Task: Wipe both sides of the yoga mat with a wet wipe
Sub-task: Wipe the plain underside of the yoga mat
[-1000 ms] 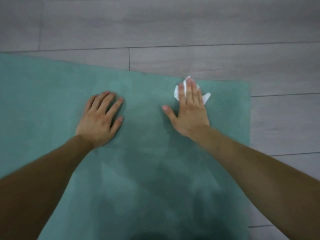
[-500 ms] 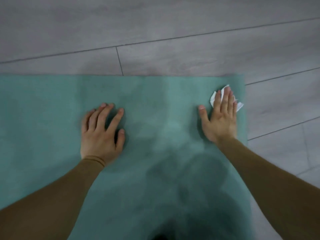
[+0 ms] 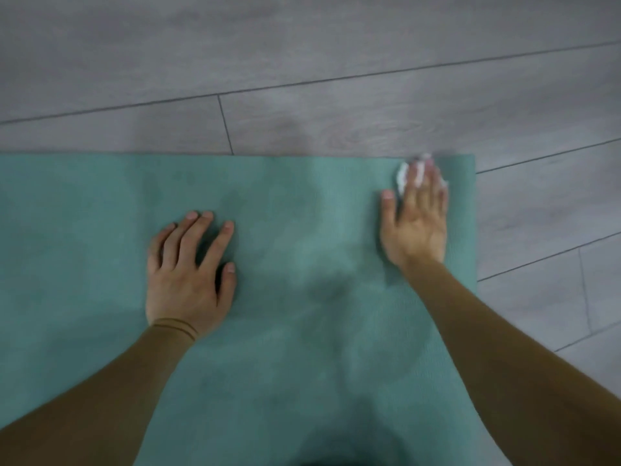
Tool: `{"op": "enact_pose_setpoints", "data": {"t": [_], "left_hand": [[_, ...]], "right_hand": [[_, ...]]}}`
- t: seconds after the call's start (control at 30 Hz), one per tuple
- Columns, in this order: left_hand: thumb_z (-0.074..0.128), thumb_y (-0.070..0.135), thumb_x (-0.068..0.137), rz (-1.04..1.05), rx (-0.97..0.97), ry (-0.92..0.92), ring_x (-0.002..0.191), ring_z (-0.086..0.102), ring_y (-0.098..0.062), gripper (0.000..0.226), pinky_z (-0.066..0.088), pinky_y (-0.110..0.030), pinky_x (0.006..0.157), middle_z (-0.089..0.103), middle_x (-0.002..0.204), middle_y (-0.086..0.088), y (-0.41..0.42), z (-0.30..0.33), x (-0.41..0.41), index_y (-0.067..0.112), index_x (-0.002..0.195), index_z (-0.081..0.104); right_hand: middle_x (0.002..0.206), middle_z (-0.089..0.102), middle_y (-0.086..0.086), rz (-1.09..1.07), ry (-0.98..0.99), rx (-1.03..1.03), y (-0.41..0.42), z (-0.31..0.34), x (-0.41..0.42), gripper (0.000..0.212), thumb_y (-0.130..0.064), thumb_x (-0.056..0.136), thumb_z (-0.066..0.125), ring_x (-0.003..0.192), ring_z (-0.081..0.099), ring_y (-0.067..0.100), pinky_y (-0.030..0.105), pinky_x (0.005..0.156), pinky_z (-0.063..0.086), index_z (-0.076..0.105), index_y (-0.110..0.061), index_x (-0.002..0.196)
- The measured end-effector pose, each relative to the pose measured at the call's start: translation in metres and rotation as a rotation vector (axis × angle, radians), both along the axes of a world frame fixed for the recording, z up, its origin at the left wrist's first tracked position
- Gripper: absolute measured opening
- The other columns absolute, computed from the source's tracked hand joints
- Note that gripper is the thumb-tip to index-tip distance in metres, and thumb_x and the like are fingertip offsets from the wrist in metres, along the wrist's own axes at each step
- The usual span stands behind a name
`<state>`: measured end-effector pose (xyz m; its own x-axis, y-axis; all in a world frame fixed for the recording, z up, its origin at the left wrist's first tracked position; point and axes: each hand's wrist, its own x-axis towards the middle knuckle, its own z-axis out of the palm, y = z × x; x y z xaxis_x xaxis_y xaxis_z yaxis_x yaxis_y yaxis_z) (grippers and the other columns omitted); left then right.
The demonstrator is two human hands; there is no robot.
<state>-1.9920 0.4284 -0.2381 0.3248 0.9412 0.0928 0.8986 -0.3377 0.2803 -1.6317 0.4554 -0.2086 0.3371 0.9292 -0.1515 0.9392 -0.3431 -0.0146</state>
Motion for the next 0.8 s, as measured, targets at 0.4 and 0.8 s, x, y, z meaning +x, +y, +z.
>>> {"op": "enact_pose_setpoints", "data": {"t": [0.4, 0.8], "left_hand": [[0.055, 0.033, 0.096, 0.0, 0.021, 0.055, 0.146, 0.041, -0.042, 0.058, 0.026, -0.058, 0.122, 0.046, 0.157, -0.019, 0.0, 0.002, -0.001, 0.017, 0.151, 0.055], [0.052, 0.035, 0.097, 0.014, 0.028, 0.102, 0.145, 0.041, -0.043, 0.056, 0.026, -0.057, 0.122, 0.045, 0.157, -0.02, -0.001, 0.002, -0.001, 0.013, 0.148, 0.058]], "right_hand": [[0.176, 0.01, 0.009, 0.408, 0.117, 0.062, 0.026, -0.008, -0.072, 0.07, -0.054, 0.111, 0.029, 0.163, 0.004, 0.026, 0.048, 0.131, 0.008, 0.021, -0.012, 0.167], [0.177, 0.0, 0.008, 0.7, 0.274, -0.007, 0.025, -0.005, -0.161, 0.077, -0.059, 0.11, 0.027, 0.163, -0.006, 0.021, 0.044, 0.131, 0.008, 0.014, -0.01, 0.168]]}}
